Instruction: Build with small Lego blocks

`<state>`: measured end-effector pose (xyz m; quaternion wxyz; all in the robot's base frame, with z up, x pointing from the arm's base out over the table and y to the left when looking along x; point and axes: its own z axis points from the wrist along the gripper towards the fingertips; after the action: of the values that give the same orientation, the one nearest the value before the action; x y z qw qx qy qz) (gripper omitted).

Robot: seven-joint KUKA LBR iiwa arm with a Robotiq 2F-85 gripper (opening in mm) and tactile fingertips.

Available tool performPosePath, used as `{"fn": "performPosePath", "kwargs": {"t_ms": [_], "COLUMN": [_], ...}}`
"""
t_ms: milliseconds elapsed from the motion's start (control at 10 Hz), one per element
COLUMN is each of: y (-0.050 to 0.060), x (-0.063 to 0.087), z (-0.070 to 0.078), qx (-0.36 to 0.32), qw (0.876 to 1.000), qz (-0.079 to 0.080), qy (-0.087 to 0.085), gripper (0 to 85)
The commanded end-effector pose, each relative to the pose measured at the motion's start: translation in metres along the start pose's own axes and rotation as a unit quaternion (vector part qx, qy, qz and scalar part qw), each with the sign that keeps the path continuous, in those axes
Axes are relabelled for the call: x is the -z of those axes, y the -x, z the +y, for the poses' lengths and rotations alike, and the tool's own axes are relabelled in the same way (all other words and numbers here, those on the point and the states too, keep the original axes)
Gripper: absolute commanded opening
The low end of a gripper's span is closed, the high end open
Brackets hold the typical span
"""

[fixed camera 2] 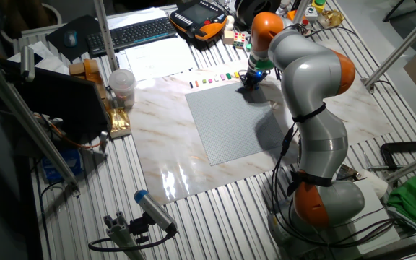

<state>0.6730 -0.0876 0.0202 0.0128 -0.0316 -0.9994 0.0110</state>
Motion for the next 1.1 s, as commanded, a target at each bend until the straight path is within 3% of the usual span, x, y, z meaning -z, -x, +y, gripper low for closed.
{"fn": "performPosePath", "kwargs": {"t_ms": [0,100,1000], "y": [-0.0010,-0.0014,-0.0028], "x": [0.0014,0.0017,0.0059], "z": [0.0002,0.0004,0.0013], "qx": [0.000,-0.002,0.004], "qw": [1.000,1.000,1.000], "qz": [0.000,0.000,-0.003], "qy": [-0.001,-0.001,-0.005], "gripper": [31.0,36.0,34.7]}}
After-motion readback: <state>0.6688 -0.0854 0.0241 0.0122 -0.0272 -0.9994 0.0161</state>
